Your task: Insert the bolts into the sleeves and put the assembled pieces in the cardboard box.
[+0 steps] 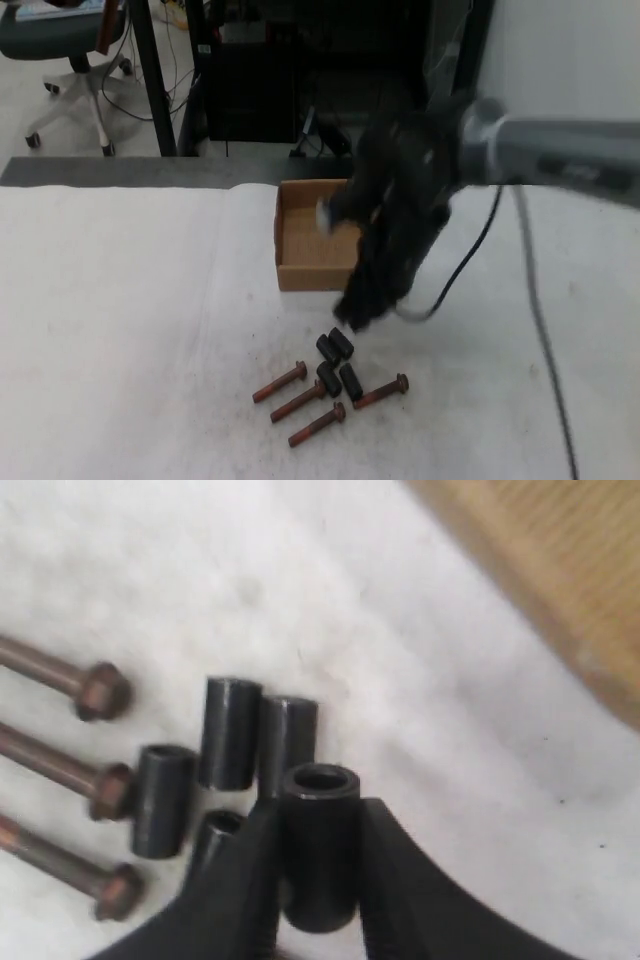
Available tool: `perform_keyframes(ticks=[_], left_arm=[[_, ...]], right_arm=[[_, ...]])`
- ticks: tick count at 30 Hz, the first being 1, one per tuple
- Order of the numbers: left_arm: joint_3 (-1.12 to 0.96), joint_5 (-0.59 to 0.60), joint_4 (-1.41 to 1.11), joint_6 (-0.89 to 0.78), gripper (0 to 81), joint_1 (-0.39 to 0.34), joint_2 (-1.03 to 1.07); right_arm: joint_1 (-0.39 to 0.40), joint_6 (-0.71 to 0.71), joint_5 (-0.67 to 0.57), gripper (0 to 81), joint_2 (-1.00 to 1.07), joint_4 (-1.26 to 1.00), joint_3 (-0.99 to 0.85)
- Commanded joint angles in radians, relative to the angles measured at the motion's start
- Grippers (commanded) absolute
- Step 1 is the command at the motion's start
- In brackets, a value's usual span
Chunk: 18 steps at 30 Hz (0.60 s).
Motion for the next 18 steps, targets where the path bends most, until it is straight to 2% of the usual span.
perform_keyframes(ticks=[1, 2, 6, 11, 14, 18], left_arm=[[-0.005, 0.046, -0.045, -0.014, 0.4, 0.004, 0.0], [-0.005, 0.091, -0.064, -0.016, 0.4, 0.004, 0.0], [0.0, 0.284, -0.207, -0.117, 0.4, 0.001, 0.009], [0.143, 0.439, -0.611, -0.306, 0.4, 0.001, 0.01], [0.314, 0.489, -0.979, -0.499, 0.4, -0.004, 0.014], [0.568, 0.455, -1.51, -0.746, 0.4, -0.022, 0.014]], right_arm=[[-0.063, 0.101, -0.226, 0.8, -0.118, -0.056, -0.011], [-0.084, 0.11, -0.318, 0.8, -0.152, -0.086, -0.011], [-0.144, 0.116, -0.554, 0.8, -0.273, -0.185, -0.003], [-0.168, 0.115, -0.82, 0.8, -0.418, -0.321, 0.097], [-0.161, 0.115, -0.919, 0.8, -0.503, -0.396, 0.205], [-0.148, 0.115, -0.932, 0.8, -0.579, -0.515, 0.364]])
